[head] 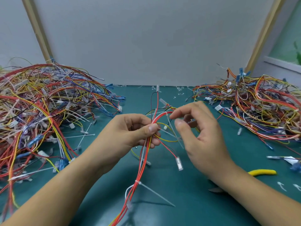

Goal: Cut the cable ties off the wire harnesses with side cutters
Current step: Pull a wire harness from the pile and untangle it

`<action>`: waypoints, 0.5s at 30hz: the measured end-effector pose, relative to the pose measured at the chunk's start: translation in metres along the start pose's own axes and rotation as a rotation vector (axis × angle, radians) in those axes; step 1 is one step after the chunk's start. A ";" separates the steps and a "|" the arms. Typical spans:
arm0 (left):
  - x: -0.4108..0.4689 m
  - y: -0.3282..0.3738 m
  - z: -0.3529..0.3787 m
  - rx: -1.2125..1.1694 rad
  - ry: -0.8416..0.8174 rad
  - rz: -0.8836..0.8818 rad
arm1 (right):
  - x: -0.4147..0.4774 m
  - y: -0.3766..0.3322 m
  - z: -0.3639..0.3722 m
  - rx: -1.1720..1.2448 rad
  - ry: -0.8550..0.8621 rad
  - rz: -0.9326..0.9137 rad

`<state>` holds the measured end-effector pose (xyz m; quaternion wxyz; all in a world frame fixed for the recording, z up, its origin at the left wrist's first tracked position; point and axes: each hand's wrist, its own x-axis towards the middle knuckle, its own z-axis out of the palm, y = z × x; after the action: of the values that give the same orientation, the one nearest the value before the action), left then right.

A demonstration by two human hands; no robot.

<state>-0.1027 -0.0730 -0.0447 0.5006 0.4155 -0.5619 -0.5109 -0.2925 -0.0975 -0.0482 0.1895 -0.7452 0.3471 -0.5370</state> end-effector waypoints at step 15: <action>0.000 0.001 0.002 0.022 -0.012 -0.009 | -0.002 0.002 0.002 -0.111 -0.220 0.040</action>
<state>-0.1043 -0.0731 -0.0439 0.4903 0.4206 -0.5684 -0.5096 -0.2914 -0.0976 -0.0512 0.1954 -0.8019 0.3682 -0.4281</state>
